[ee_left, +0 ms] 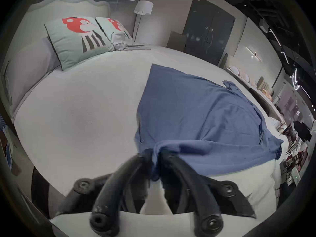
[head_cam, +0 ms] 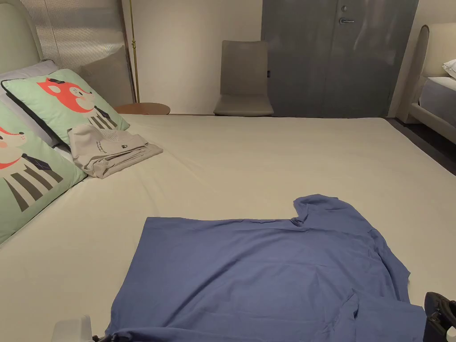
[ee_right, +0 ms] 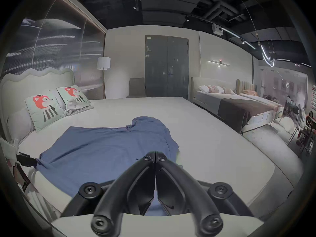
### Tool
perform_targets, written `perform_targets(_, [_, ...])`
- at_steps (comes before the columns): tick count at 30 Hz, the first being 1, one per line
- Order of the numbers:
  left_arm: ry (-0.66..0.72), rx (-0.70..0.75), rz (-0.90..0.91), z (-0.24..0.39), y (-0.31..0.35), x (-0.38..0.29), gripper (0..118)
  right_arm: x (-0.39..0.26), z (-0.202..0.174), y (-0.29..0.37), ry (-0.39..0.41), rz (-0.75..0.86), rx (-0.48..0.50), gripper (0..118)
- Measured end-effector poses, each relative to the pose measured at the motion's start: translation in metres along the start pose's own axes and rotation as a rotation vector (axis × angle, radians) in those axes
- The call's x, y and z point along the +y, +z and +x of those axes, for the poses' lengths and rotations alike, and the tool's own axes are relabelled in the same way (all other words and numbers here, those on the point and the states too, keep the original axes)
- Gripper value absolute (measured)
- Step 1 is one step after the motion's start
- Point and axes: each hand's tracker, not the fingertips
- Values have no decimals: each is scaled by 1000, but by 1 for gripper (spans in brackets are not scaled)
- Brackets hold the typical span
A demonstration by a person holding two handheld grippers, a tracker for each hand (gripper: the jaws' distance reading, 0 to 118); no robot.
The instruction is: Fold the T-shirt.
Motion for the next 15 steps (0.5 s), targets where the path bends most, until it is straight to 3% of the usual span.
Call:
perform_targets(3, [-44,-1,30,6,7,4,6,-7,7,-4,6,-41,-27,6])
perform_targets(4, [-44,-2,35,7,9,5,6,-10,11,-7,11,-79,-41,26])
perform_targets(5, [-43,-4,41,7,11,7,6,-14,15,-11,19,-130,-59,71])
perform_targets(6, [-39,-9,46,6,12,8,6,-20,20,-15,15,-155,-65,71])
perform_targets(7, [-33,-12,51,6,14,9,6,-27,26,-21,9,-205,-63,83])
perform_targets(8, [-29,-14,55,7,15,9,6,-35,32,-25,-10,-255,-59,110])
perform_targets(9, [-28,-15,57,7,16,8,6,-43,37,-27,-35,-274,-62,116])
perform_targets(13, [-33,-10,53,10,17,7,6,-65,48,-37,-65,-377,-38,91])
perform_targets(15, [-34,-5,51,9,15,7,6,-69,47,-38,-76,-379,-19,67])
